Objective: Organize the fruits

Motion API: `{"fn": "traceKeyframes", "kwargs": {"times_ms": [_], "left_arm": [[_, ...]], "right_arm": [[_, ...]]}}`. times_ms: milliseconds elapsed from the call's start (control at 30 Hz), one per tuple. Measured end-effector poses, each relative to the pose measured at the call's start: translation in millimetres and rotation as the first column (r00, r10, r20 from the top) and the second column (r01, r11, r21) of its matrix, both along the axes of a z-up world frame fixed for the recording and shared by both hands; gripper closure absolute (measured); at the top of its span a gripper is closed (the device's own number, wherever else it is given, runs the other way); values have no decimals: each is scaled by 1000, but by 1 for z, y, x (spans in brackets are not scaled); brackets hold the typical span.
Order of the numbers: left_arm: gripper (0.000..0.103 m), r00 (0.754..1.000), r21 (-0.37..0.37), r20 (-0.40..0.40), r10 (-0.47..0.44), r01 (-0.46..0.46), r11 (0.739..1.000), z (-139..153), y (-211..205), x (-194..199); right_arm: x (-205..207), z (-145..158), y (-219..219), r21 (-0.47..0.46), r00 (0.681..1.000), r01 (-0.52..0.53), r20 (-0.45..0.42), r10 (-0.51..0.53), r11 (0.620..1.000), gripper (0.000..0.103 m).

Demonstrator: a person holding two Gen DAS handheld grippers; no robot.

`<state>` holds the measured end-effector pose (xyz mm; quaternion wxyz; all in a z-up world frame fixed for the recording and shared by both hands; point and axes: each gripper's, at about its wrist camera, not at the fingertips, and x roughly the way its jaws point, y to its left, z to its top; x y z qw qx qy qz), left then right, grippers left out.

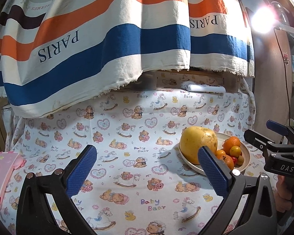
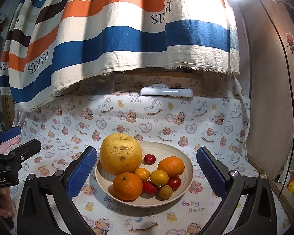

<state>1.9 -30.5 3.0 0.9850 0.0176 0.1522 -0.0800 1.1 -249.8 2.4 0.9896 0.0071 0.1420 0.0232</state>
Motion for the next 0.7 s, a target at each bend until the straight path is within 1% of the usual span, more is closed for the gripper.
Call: {"fn": "traceKeyframes", "kwargs": {"times_ms": [700], "left_arm": [[0, 1000, -3, 1, -1, 1, 1000, 0, 0, 0]], "right_arm": [[0, 0, 0, -3, 1000, -2, -3, 2, 1000, 1]]}}
